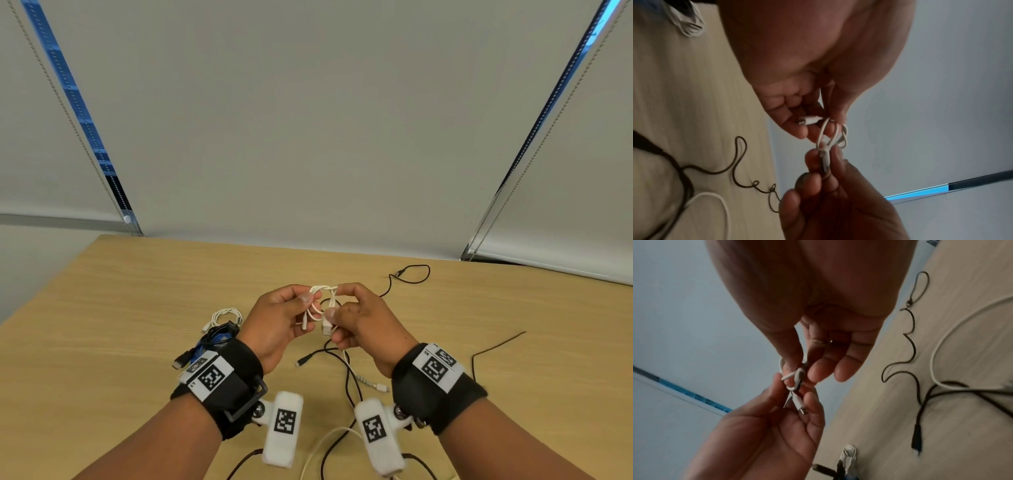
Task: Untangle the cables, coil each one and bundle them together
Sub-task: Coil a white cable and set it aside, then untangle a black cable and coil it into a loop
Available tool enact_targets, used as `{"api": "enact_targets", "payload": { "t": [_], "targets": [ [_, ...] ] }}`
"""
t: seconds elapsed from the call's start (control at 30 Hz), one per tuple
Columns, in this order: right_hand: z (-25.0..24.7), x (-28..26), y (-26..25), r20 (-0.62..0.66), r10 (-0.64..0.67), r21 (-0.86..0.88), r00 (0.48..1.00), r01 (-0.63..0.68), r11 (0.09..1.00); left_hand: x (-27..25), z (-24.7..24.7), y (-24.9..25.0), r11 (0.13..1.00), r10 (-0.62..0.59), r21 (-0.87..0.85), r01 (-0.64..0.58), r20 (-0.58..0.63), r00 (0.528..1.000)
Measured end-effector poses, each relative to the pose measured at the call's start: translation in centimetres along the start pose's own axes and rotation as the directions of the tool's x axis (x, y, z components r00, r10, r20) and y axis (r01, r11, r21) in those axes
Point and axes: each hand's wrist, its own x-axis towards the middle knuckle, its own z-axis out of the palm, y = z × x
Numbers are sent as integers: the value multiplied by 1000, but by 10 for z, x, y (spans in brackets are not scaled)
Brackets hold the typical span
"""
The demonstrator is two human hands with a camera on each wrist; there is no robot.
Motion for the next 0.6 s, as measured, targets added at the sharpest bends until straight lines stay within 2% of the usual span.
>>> {"api": "enact_targets", "payload": {
  "t": [0.1, 0.2, 0.27, 0.37, 0.5, 0.6],
  "targets": [
    [11, 4, 8, 60, 19, -72, 998, -14, 997, -2, -14, -11, 995, -4, 103, 8, -40, 999],
    [20, 8, 20, 126, 94, -150, 988, -74, 986, -3, -33, -20, 930, 103, 365, -43, -147, 984],
    [18, 13, 28, 98, 141, -235, 985, -115, 965, -1, -49, -21, 821, 217, 566, -67, -202, 955],
    [6, 20, 40, 14, 177, -426, 984, -154, 891, 1, -77, -19, 574, 351, 818, -28, -215, 911],
    [-11, 27, 59, -49, 131, -721, 990, -126, 681, 4, -108, -17, 383, 402, 924, 17, -183, 897],
    [-5, 30, 71, 13, 127, -808, 992, -65, 586, 4, -118, -18, 218, 403, 972, 83, -167, 900]
  ]
}}
